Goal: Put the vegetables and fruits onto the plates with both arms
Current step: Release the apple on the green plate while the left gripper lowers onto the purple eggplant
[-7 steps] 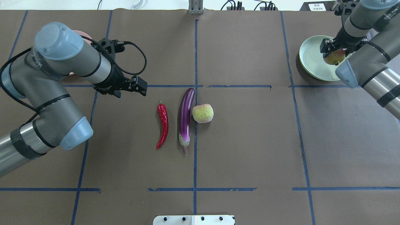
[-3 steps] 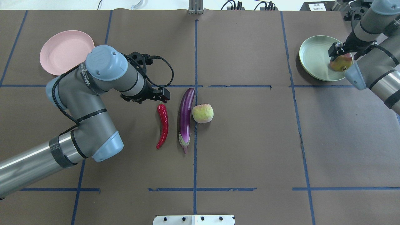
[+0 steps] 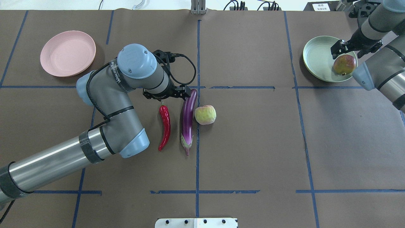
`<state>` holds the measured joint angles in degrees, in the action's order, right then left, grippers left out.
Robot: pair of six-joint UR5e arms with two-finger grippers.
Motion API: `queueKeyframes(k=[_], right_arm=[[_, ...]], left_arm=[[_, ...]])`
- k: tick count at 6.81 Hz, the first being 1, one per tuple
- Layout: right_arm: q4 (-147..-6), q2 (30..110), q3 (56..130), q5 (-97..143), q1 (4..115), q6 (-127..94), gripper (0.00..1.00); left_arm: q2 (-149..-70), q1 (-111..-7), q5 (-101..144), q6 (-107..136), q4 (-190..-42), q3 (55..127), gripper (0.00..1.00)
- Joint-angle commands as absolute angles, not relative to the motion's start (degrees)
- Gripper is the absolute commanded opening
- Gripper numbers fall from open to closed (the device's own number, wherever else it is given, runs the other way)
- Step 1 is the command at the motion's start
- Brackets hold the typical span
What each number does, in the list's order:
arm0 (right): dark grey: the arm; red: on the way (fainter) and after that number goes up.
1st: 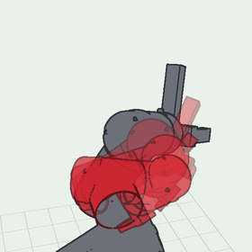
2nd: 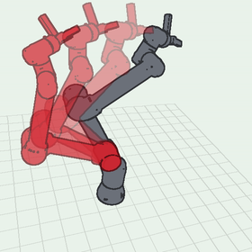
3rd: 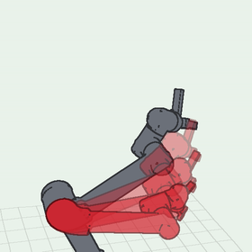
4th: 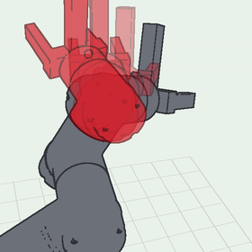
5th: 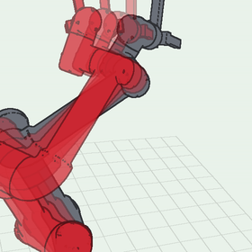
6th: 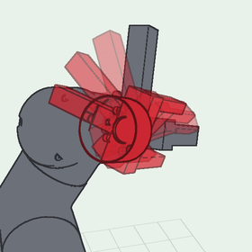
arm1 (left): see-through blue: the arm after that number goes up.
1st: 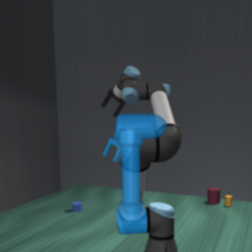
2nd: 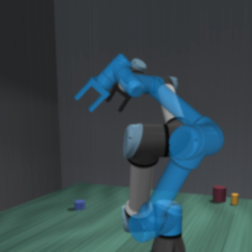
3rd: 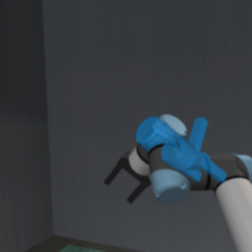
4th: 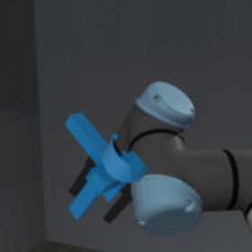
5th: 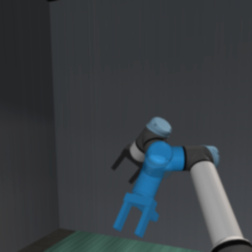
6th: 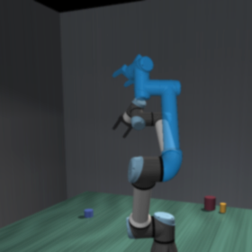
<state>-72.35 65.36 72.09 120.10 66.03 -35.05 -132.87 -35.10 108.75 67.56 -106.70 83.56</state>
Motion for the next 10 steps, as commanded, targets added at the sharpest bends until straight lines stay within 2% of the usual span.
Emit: queueKeyframes(k=[1, 4, 6, 7, 8, 9, 10], right_arm=[[-72.25, 66.18, 73.56, 120.67, 66.09, -35.07, 1.00], [-72.25, 66.70, 74.26, 120.76, 66.09, -35.42, 1.00], [-72.77, 67.67, 77.59, 123.55, 66.09, -35.51, 1.00], [-73.38, 67.15, 79.17, 129.49, 69.57, -35.51, 1.00], [-74.35, 67.32, 82.41, 137.73, 72.65, -35.94, 1.00], [-78.97, 67.85, 89.40, 139.64, 72.95, -38.73, 1.00], [-85.71, 68.29, 96.52, 139.57, 72.86, -41.28, 1.00]], left_arm=[[-133.60, -34.45, 108.02, 67.33, -107.93, 82.70, 0.98], [-131.24, -31.22, 108.54, 61.97, -107.58, 86.47, 0.99], [-131.22, -27.88, 108.02, 62.75, -107.31, 87.01, 0.99], [-131.22, -26.12, 107.76, 63.01, -107.31, 86.58, 0.99], [-131.05, -25.93, 107.75, 62.84, -107.31, 86.40, 0.98], [-130.70, -25.84, 107.67, 62.58, -107.31, 86.22, 0.97], [-130.35, -25.84, 107.75, 62.58, -107.40, 86.22, 0.87]])
